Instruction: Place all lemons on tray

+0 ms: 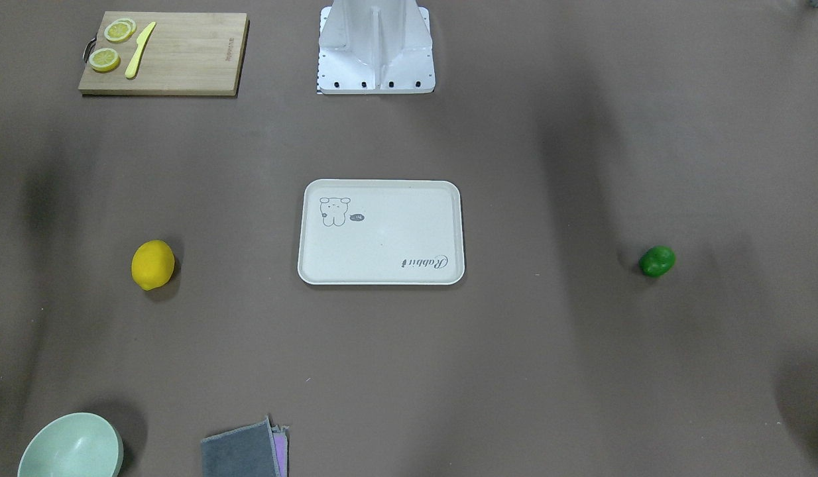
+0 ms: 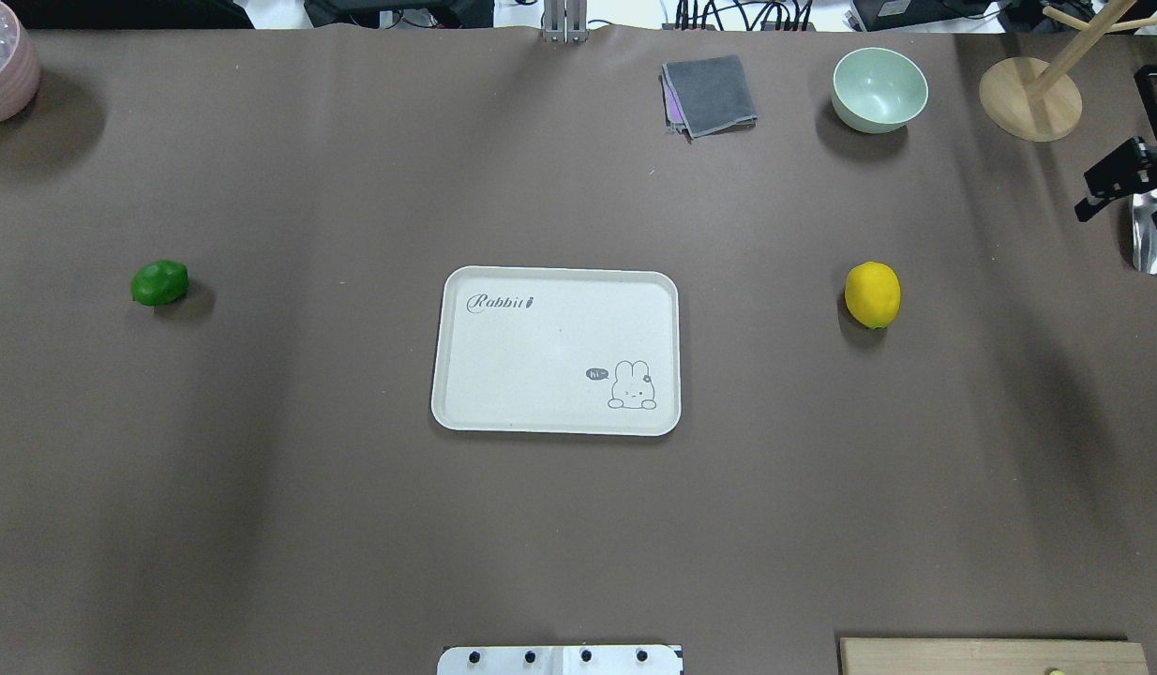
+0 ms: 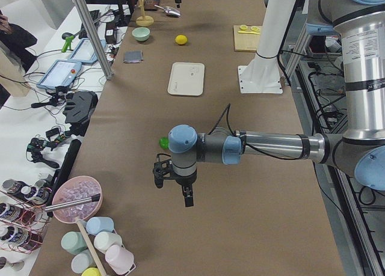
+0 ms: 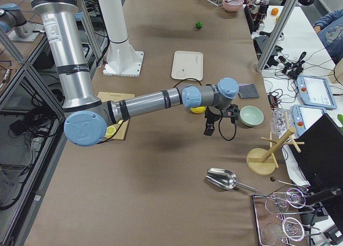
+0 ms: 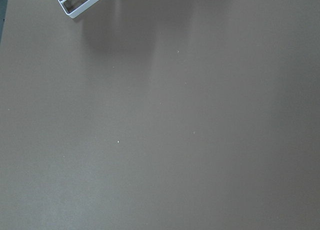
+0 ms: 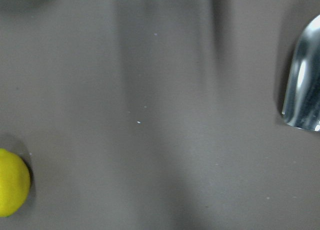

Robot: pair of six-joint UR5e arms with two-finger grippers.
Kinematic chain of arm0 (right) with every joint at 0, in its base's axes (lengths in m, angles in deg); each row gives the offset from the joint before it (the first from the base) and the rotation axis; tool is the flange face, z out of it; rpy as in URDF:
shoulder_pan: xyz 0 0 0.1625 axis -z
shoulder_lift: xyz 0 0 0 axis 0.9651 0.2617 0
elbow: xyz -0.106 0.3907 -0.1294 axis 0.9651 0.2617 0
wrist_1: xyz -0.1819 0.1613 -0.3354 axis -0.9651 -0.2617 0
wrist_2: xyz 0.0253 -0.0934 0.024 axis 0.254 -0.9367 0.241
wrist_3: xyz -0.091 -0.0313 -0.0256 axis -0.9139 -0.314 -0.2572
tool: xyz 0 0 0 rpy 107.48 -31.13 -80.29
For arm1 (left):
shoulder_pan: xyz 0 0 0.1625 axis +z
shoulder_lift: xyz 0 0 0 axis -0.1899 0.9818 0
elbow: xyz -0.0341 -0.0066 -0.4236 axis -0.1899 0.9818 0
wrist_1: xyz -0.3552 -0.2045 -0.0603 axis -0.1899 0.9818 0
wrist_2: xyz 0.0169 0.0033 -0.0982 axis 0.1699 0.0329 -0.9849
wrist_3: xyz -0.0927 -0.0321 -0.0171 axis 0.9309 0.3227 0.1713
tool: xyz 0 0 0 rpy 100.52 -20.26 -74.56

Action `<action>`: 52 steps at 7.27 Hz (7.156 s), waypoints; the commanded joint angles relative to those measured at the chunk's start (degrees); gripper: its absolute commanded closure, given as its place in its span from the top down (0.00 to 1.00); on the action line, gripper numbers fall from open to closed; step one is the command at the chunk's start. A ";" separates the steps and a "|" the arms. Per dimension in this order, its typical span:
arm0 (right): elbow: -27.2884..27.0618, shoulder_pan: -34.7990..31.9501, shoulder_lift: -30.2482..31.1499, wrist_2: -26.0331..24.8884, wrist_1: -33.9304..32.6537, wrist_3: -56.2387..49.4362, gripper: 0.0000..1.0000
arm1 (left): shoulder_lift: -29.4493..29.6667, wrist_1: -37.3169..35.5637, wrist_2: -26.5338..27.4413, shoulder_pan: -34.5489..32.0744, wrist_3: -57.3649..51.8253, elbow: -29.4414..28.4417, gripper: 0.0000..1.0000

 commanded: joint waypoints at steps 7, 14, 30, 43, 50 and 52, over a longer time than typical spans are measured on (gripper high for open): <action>9.12 15.50 -9.48 -0.14 11.88 16.60 0.98 | 1.33 1.22 -0.09 0.17 0.10 -0.24 0.98; 12.55 20.88 -10.72 -0.13 11.88 14.33 0.81 | 1.24 2.19 0.17 0.17 0.19 -0.07 0.98; 15.71 32.82 -29.26 3.73 11.00 25.74 0.16 | 1.50 4.39 0.35 0.26 0.10 0.20 0.98; 13.89 22.30 -24.98 3.21 17.24 24.78 1.00 | 28.65 8.17 0.51 19.30 1.32 -18.53 0.98; 8.95 12.45 -15.47 5.66 15.50 16.60 1.00 | 28.31 11.57 1.23 30.74 -2.69 -17.29 0.98; 8.95 8.25 -13.72 5.49 13.02 16.25 1.00 | 26.74 13.60 1.40 32.85 -3.33 -17.55 0.98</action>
